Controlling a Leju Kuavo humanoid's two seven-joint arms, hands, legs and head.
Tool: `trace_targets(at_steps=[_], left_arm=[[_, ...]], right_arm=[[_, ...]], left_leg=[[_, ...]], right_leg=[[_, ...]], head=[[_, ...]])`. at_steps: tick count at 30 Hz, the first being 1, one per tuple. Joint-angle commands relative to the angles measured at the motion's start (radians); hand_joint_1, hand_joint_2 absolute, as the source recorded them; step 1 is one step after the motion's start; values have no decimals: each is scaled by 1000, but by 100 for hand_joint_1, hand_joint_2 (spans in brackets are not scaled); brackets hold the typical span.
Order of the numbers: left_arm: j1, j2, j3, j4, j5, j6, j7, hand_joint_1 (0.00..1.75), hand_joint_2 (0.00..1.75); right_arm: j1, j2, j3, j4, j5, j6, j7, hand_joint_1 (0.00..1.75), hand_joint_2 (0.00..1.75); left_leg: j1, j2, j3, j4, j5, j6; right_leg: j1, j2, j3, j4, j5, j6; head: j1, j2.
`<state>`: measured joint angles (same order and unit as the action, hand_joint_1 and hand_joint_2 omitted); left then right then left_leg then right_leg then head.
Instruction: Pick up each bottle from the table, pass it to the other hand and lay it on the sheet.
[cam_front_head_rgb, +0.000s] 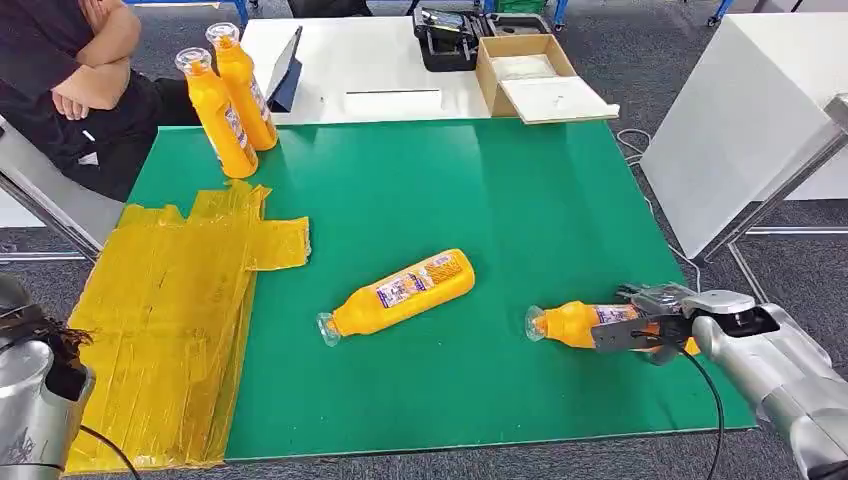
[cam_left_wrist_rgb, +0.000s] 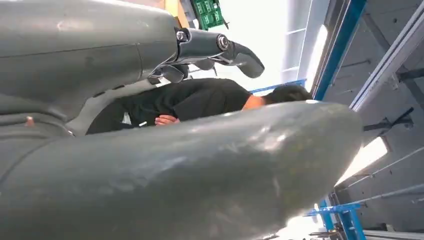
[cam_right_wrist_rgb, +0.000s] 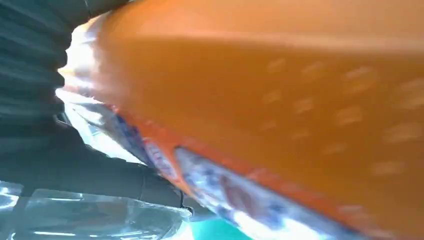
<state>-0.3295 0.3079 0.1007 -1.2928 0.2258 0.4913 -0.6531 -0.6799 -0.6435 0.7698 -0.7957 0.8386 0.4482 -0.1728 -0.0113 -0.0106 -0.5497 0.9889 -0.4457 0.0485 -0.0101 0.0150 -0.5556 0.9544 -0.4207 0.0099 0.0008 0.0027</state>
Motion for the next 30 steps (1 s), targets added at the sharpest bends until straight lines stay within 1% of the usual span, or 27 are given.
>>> trace_targets(at_steps=[1, 2, 4, 5, 6, 7, 9, 10, 12, 14, 15, 17, 20, 22, 23, 24, 25, 30], left_arm=[[5, 6, 18, 34, 6, -9, 0, 0, 0], [5, 6, 18, 34, 6, -9, 0, 0, 0], [14, 7, 23, 25, 7, -9, 2, 0, 0], [17, 7, 24, 23, 7, -9, 2, 0, 0], [27, 3, 34, 8, 7, -11, 6, 0, 0], [34, 0, 40, -1, 4, -12, 10, 0, 0], [48, -3, 46, -20, -1, -12, 17, 0, 0], [51, -6, 50, -26, -5, -12, 22, 0, 0], [52, -13, 59, -35, -14, -15, 31, 0, 0], [55, -11, 67, -37, -16, -16, 32, 0, 0], [55, -11, 67, -37, -16, -16, 32, 0, 0], [55, -11, 67, -37, -16, -16, 32, 0, 0], [55, -11, 67, -37, -16, -16, 32, 0, 0], [56, -10, 69, -37, -16, -19, 32, 0, 0], [58, -7, 69, -36, -16, -20, 32, 0, 0], [59, -3, 68, -35, -14, -22, 33, 0, 0], [61, -1, 68, -36, -14, -24, 33, 0, 0], [64, 4, 71, -40, -10, -26, 36, 0, 0]], right_arm=[[33, -94, -27, -123, -51, 30, 25, 0, 175], [33, -94, -27, -123, -51, 30, 25, 0, 175], [34, -104, -37, -143, -62, 29, 29, 0, 175], [26, -114, -42, -150, -66, 32, 27, 0, 175], [32, -145, -51, -194, -93, 43, 27, 0, 175], [43, -156, -74, -218, -120, 43, 40, 0, 175], [63, -183, -97, -261, -147, 40, 44, 0, 175], [72, -198, -98, -283, -154, 50, 45, 0, 175], [88, -224, -96, -320, -172, 68, 54, 0, 175], [73, -248, -74, -334, -181, 95, 51, 0, 175], [70, -250, -74, -334, -182, 98, 50, 0, 175], [70, -250, -74, -334, -182, 98, 50, 0, 175], [70, -250, -74, -334, -182, 98, 50, 0, 175], [45, -258, -41, -327, -188, 112, 41, 0, 175], [38, -267, -25, -331, -196, 123, 35, 0, 175], [28, -278, -2, -334, -214, 134, 34, 12, 175], [27, -286, 7, -336, -228, 140, 34, 175, 175], [-2, -300, 45, -340, -248, 157, 29, 175, 175]], left_leg=[[-1, -2, -1, 0, 0, -2], [-1, -1, -1, 0, 0, -4], [0, 0, -5, 0, 0, -2], [0, 1, -3, 0, -1, -4], [-1, 2, -4, 0, -1, -3], [-1, 2, -3, 0, -1, -4], [-1, 1, -5, 0, 0, -3], [-1, 1, -4, 0, 0, -4], [0, 1, -5, 0, 0, -3], [0, 0, -5, 0, 0, -4], [0, 0, -5, 0, -1, -5], [0, 1, -6, 0, 0, -2], [1, 2, -5, -1, 0, -4], [1, 2, -5, -1, 0, -2], [1, 2, -5, -1, 0, -4], [1, 2, -6, 0, 0, -3], [1, 2, -5, 0, 0, -4], [1, 3, -5, 0, -1, -5]], right_leg=[[-1, -3, -1, 0, 0, -1], [-1, -3, -1, 0, -1, -1], [0, -2, -1, 0, 0, -1], [0, -1, -1, 1, 0, -1], [-1, -1, -1, 1, 0, -1], [-1, -1, -1, 1, -1, -1], [-1, -2, -3, 1, 0, -1], [-1, -3, -3, 2, -1, -1], [-1, -3, -4, 1, 0, -1], [-2, -3, -4, 1, -1, -1], [-2, -4, -4, 2, -1, -2], [-3, -2, -6, 1, 0, -1], [-3, -2, -5, 0, 0, -1], [-3, -1, -5, 0, 0, -1], [-3, -2, -5, 0, 0, -1], [-3, -1, -6, 0, 0, -1], [-3, -2, -6, 1, 0, -1], [-3, -1, -5, 1, 0, -1]], head=[[0, 0], [0, 0], [0, 0], [0, 0], [0, 0], [0, 0], [0, 0], [0, 0], [0, 0], [0, 0], [0, 0], [0, 0], [0, 0], [0, 0], [0, 0], [0, 0], [0, 0], [0, 0]])
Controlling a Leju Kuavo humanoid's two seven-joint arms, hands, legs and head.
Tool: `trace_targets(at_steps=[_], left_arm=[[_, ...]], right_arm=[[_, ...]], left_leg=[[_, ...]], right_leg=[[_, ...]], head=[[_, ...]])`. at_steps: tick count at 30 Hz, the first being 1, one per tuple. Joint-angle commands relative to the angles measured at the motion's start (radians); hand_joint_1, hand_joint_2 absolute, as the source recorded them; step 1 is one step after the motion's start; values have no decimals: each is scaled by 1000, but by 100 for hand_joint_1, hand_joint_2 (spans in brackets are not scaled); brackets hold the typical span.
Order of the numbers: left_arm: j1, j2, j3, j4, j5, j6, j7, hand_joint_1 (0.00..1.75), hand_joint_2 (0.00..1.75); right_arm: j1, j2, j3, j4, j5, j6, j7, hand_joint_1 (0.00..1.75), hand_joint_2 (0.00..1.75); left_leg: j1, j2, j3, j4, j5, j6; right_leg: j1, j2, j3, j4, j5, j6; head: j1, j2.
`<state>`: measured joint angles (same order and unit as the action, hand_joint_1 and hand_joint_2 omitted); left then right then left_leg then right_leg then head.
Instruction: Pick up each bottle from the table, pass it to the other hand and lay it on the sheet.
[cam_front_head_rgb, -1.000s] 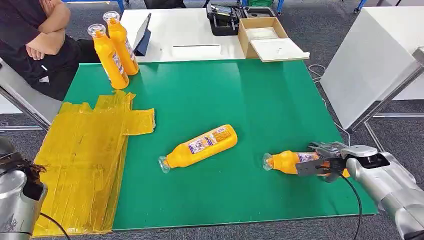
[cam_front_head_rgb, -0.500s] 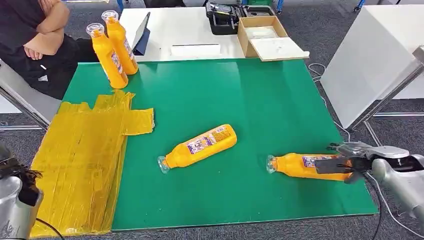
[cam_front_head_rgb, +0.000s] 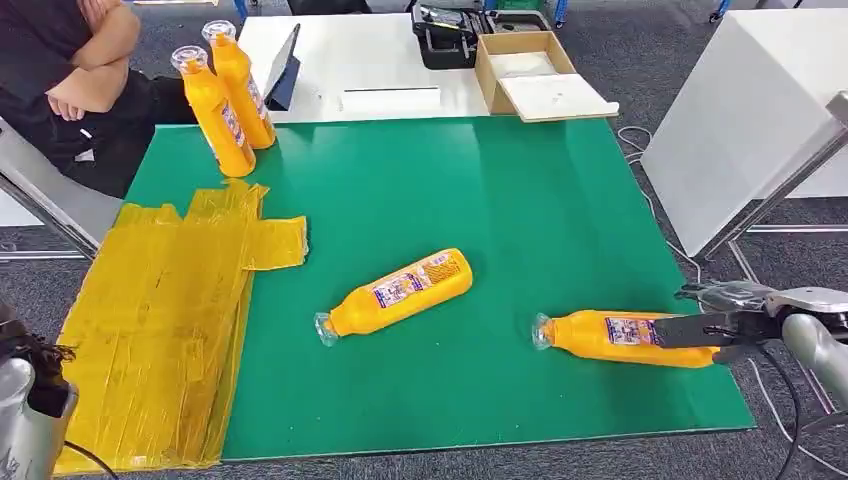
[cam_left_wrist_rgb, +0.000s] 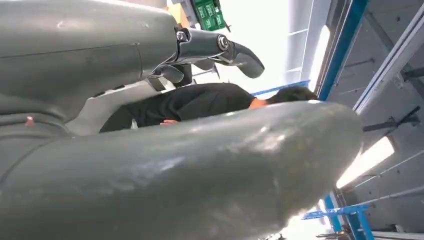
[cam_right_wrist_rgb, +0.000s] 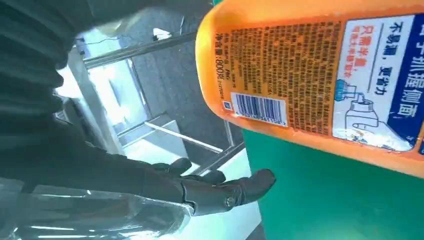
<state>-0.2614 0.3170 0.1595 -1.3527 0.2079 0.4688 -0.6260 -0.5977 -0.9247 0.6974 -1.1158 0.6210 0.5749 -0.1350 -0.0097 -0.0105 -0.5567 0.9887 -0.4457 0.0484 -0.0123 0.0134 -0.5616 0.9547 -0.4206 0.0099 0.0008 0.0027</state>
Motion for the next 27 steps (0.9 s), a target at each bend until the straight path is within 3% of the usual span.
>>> trace_targets(at_steps=[1, 7, 8, 9, 27], left_arm=[[-5, -4, 13, 19, 8, -4, 9, 0, 0], [0, -3, 16, 11, 13, -4, 11, 0, 0], [1, -3, 18, 9, 14, -4, 11, 0, 0], [3, -2, 19, 8, 14, -5, 11, 0, 0], [118, -1, 105, -90, 37, 16, 7, 0, 0]], right_arm=[[-89, -16, 119, -19, -31, 34, -9, 175, 175], [-143, -6, 186, 11, -46, 46, -23, 171, 175], [-156, 0, 209, 21, -50, 50, -24, 73, 175], [-169, 6, 231, 29, -46, 48, -25, 0, 175], [-386, 91, 464, 129, -116, 85, -43, 0, 175]], left_leg=[[0, 2, 1, 0, 0, -2], [0, 3, 1, 0, -1, -4], [0, 3, 1, 0, 0, -3], [0, 5, 2, 0, -1, -4], [0, 6, 2, -1, -1, -4]], right_leg=[[0, 1, 0, 0, 0, -1], [0, 1, 1, 0, 0, -1], [0, 2, 0, 0, 0, -1], [0, 3, 1, 0, 0, -1], [0, 4, 1, 0, 1, -1]], head=[[0, 0], [0, 0], [0, 0], [0, 0], [0, 0]])
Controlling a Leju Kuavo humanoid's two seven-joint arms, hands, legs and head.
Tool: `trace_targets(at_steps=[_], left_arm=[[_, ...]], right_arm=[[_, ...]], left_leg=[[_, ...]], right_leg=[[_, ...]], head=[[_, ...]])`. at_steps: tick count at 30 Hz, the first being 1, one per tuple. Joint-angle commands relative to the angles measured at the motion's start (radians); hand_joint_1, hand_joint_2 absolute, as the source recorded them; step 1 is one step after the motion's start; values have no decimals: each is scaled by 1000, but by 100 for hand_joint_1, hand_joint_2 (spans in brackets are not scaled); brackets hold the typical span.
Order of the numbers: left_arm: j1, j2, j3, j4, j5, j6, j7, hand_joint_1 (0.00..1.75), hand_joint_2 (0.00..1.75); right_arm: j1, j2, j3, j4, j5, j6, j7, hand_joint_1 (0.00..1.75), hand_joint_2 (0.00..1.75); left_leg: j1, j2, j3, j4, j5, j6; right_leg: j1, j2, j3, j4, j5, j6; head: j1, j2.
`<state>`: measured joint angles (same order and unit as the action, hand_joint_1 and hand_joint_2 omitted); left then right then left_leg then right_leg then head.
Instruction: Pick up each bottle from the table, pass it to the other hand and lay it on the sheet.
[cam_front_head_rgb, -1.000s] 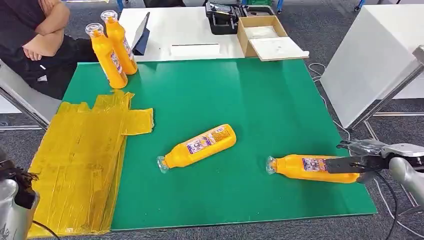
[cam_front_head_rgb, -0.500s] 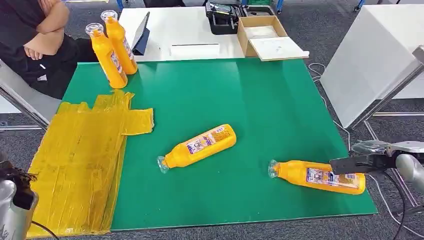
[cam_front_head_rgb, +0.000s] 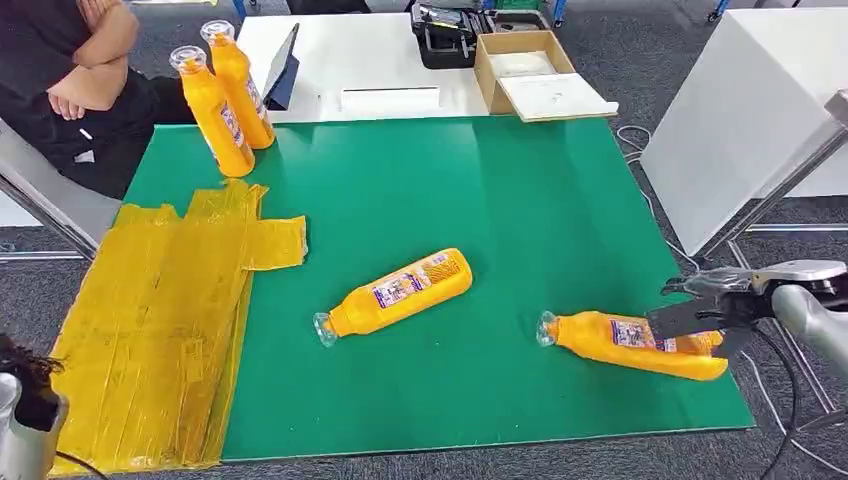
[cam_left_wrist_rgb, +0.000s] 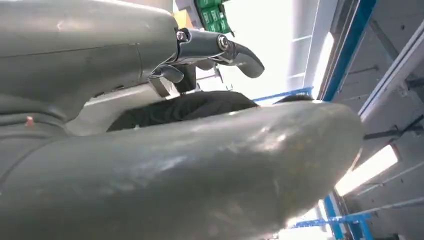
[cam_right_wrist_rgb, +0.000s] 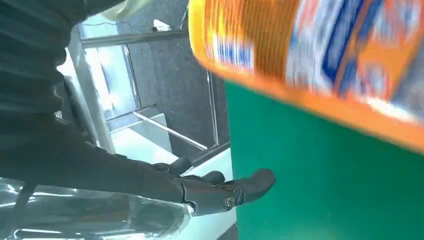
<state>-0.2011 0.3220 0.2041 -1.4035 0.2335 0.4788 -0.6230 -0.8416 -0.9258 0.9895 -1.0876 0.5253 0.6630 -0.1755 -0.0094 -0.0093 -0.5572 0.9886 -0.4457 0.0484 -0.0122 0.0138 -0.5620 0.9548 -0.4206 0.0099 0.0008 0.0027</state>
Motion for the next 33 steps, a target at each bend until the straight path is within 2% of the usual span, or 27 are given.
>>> trace_targets(at_steps=[1, 5, 7, 8, 13, 23, 25, 28, 33], left_arm=[[60, -8, 65, -45, 12, 7, 4, 0, 0], [59, -9, 64, -47, 12, 7, 4, 0, 0], [58, -9, 64, -47, 12, 7, 4, 0, 0], [58, -10, 65, -47, 12, 7, 5, 0, 0], [71, -8, 73, -59, 10, 12, 10, 0, 0], [72, -5, 75, -59, 12, 11, 13, 0, 0], [81, -3, 80, -63, 16, 10, 17, 0, 0], [82, -5, 83, -61, 19, 2, 18, 0, 0], [52, 2, 64, -30, 20, -4, 18, 0, 0]], right_arm=[[-147, 96, 182, 108, -27, -5, -2, 0, 175], [-146, 96, 185, 109, -27, -7, -2, 0, 175], [-145, 94, 186, 109, -27, -7, -2, 0, 175], [-146, 93, 192, 109, -31, -8, -4, 0, 175], [-177, 76, 261, 83, -50, 20, -10, 0, 175], [-191, 71, 267, 74, -58, 33, -9, 0, 175], [-228, 48, 292, 45, -107, 63, -3, 0, 175], [-280, -13, 345, -31, -175, 94, 18, 0, 175], [-273, -97, 405, -140, -234, 96, 59, 0, 175]], left_leg=[[0, 6, 3, -1, -1, -4], [0, 2, 1, 0, 0, -2], [0, 3, 3, 0, -1, -5], [0, 1, 1, 0, 0, -2], [0, 2, 2, -1, 0, -3], [0, 1, 1, 0, 0, -3], [-1, 2, 2, 0, -1, -5], [-2, 1, -1, 1, 0, -3], [-1, -2, 0, 0, 0, -3]], right_leg=[[0, 4, 1, -1, 1, -1], [0, 1, 0, 0, 0, -1], [0, 1, 2, 0, 0, -2], [0, 1, 0, 0, 0, -1], [0, 1, 1, 0, 0, -1], [0, 0, 0, 0, 0, -1], [-1, 0, 1, 1, 0, -2], [-2, 0, -2, 2, -1, -1], [-1, -2, 0, 1, -1, -1]], head=[[0, 0], [0, 0], [0, 0], [0, 0], [0, 0], [0, 0], [0, 0], [0, 0], [0, 0]])
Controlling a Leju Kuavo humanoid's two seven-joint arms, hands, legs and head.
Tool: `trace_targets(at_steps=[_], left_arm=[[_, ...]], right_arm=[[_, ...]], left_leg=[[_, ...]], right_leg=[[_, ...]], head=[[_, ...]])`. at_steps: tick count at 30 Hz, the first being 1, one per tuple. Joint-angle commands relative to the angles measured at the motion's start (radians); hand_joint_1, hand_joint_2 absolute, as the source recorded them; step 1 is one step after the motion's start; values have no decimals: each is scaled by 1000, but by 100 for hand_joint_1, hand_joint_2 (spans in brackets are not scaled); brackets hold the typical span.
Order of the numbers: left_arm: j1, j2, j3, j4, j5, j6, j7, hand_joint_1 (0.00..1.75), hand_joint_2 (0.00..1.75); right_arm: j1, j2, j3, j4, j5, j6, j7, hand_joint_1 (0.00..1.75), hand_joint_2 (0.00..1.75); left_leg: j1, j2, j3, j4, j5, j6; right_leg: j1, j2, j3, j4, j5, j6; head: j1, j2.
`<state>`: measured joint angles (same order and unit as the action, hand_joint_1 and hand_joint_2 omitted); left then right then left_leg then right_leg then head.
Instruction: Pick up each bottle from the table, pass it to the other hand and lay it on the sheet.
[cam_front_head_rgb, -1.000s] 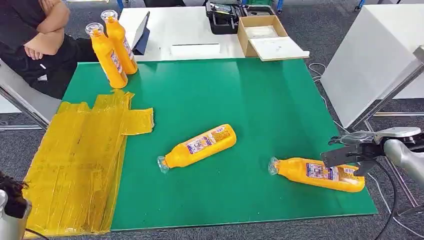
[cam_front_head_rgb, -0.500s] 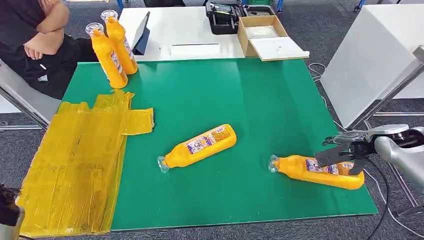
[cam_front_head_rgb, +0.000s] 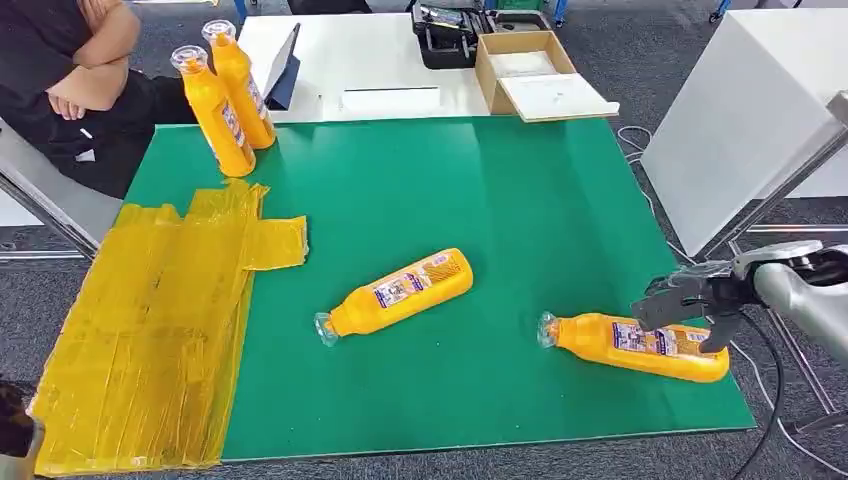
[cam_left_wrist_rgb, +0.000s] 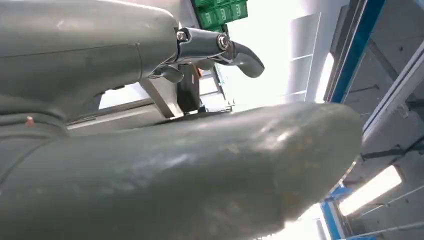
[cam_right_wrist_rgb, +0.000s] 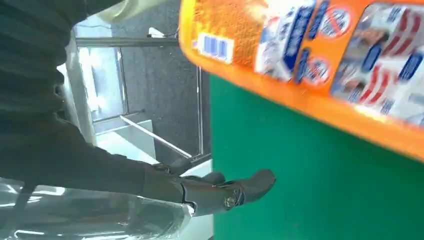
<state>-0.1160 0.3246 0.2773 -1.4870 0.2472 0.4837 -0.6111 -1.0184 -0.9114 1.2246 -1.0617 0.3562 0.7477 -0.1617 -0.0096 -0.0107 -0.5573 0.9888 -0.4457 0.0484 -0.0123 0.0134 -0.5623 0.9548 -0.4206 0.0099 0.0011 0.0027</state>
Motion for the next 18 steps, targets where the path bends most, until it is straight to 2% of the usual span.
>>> trace_targets(at_steps=[1, 2, 6, 11, 14, 18], left_arm=[[-38, 4, -14, 61, 11, -11, 5, 0, 0], [-41, 6, -16, 64, 14, -11, 3, 0, 0], [-43, 3, -17, 61, 18, -10, -1, 0, 0], [-22, -14, -11, 41, 17, -6, -1, 0, 0], [-12, -22, -4, 32, 14, -2, -4, 0, 0], [-12, -22, -3, 32, 13, -3, -5, 0, 0]], right_arm=[[-87, -126, 190, -184, -73, -7, 57, 0, 175], [-76, -133, 199, -190, -78, -21, 63, 0, 175], [24, -158, 213, -188, -95, -97, 77, 0, 175], [193, -154, 196, -159, -95, -224, 102, 0, 175], [275, -140, 130, -138, -80, -251, 110, 0, 175], [283, -139, 115, -139, -72, -246, 110, 0, 175]], left_leg=[[0, -1, 0, 0, 0, -2], [-1, -1, 2, 0, -1, -5], [1, -2, 1, -1, 0, -3], [1, -3, 5, -3, 0, -4], [0, -1, 4, -3, 0, -4], [1, 0, 2, -2, 0, -3]], right_leg=[[0, -2, 0, 0, 0, -1], [-1, -4, 2, 1, -2, -2], [1, -3, 2, -1, 0, -1], [1, -5, 6, -4, 0, -1], [1, -3, 4, -3, 0, -1], [1, -1, 2, -3, 0, -1]], head=[[0, 0], [0, 0], [0, 0], [0, 0], [0, 0], [-1, 0]])
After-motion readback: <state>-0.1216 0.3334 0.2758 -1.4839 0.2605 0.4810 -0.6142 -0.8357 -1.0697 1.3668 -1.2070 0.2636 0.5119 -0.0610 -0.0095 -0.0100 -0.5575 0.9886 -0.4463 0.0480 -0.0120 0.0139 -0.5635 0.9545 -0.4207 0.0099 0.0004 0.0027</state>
